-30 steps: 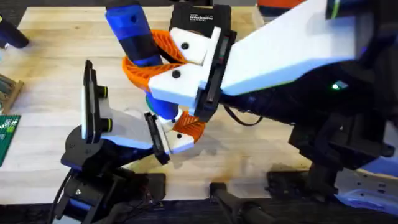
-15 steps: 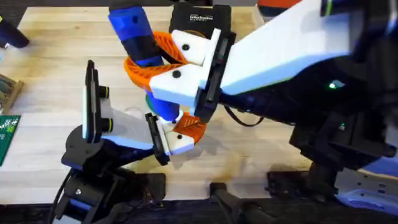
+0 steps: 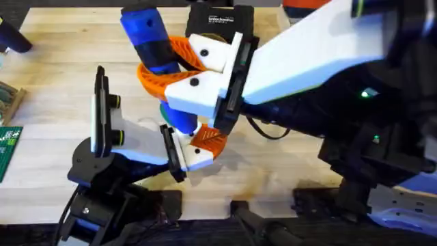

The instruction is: Pick up the gripper from the table and insert it into the empty holder that is missing its gripper. Then pick up a screw, insert it into the mounting hole, and use the screwdriver to tighten it. Finally, clean up the table by picking up the vegetable and placing it into the bucket.

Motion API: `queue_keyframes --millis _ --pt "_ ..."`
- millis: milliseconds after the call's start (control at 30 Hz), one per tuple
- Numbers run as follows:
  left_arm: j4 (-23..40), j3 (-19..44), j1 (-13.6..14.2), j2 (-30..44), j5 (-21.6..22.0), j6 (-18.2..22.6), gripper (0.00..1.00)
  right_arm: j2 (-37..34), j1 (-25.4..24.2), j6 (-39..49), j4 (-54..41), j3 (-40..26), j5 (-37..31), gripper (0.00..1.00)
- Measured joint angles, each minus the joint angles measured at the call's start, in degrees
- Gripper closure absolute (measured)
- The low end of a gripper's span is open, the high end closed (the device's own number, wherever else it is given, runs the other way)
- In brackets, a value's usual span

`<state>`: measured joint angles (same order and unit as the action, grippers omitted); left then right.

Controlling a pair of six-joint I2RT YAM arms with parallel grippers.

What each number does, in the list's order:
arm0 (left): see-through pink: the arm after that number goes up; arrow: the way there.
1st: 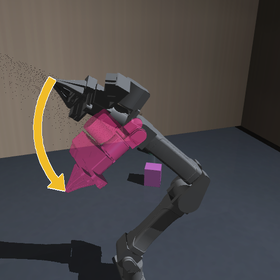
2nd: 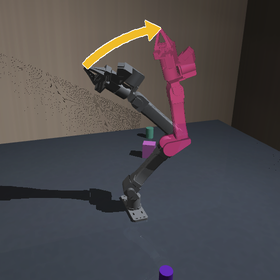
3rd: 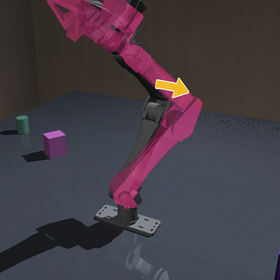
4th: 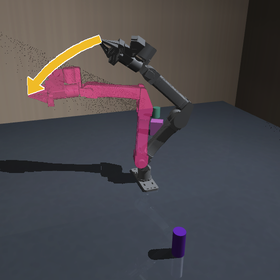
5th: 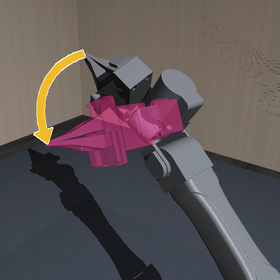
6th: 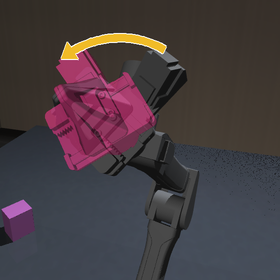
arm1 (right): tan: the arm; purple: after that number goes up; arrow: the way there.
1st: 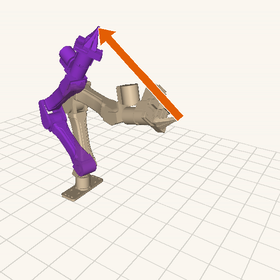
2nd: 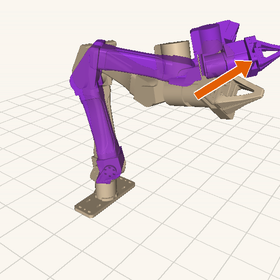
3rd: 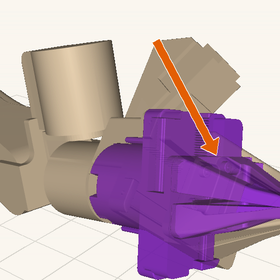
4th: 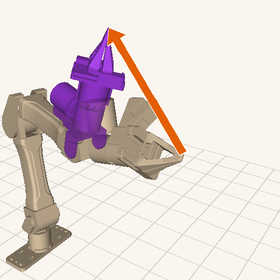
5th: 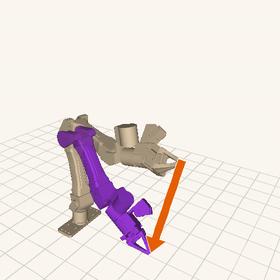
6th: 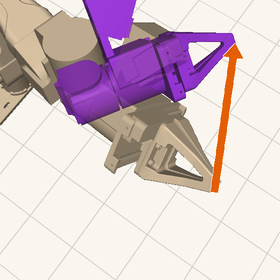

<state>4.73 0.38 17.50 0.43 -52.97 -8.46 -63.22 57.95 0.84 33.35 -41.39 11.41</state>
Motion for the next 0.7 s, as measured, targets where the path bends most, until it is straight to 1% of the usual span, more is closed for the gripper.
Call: queue_keyframes --millis 300,533,700 --pt "0.0 0.0 0.0 0.0 0.0 0.0 0.997 0.0 0.0 0.0 0.1 0.0 0.0 0.974" --pt "0.0 0.1 -0.1 -0.2 0.7 0.3 0.997 0.0 -1.5 -0.5 6.3 1.1 0.5 0.974" --pt "0.0 0.1 -0.1 -0.2 0.5 0.3 0.997 0.5 -3.1 -0.4 4.7 1.1 0.3 0.974"
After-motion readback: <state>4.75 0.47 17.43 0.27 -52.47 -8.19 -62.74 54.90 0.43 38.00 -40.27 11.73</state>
